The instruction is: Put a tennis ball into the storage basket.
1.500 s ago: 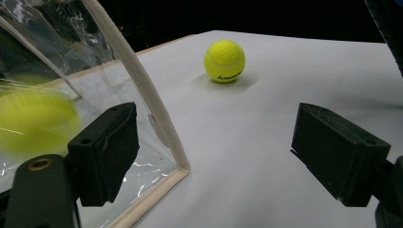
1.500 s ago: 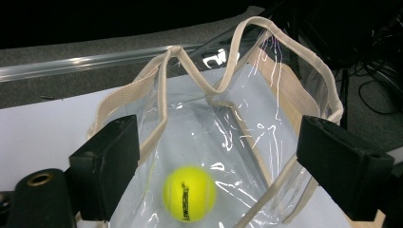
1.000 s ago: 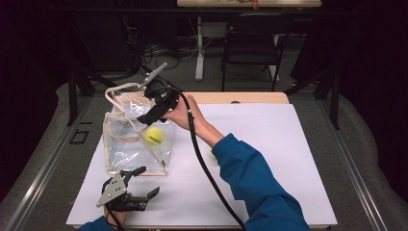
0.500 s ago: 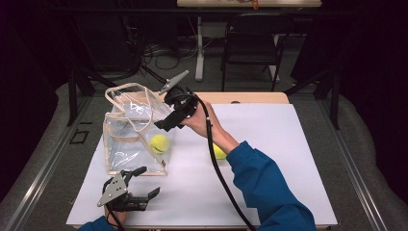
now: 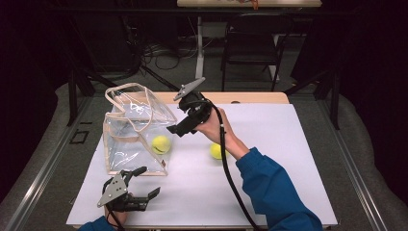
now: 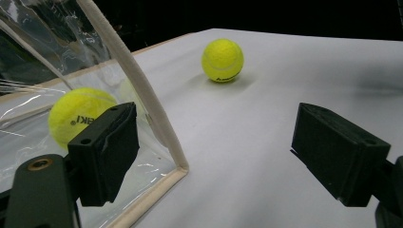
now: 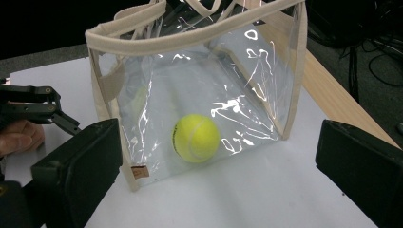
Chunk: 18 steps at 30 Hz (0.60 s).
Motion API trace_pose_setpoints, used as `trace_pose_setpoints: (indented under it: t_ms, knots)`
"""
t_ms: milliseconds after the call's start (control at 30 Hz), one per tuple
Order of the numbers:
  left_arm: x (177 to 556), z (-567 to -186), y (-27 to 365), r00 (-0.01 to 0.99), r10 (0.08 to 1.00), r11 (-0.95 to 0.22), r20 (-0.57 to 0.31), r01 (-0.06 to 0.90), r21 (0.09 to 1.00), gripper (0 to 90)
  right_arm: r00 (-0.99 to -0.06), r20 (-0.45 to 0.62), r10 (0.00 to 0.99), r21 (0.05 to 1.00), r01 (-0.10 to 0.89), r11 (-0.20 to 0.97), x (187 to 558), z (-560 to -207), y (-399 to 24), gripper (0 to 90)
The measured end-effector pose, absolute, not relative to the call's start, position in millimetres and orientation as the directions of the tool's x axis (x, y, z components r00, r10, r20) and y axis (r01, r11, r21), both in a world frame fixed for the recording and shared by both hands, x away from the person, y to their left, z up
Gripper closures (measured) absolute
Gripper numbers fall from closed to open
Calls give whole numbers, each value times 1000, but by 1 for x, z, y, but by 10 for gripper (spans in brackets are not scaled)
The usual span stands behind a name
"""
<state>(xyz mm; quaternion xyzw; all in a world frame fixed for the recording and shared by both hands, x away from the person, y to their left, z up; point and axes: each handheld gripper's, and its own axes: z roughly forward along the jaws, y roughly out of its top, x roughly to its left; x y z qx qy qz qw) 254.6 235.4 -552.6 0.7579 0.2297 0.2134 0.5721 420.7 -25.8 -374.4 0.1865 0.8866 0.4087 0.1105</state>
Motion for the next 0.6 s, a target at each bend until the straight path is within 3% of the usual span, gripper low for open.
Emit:
trace_pose_setpoints:
  t_ms: [600]
  knots:
    - [257, -553, 232, 812, 580, -242, 61, 100, 965, 158, -899, -38, 437, 752, 262, 605, 408, -394, -56, 14]
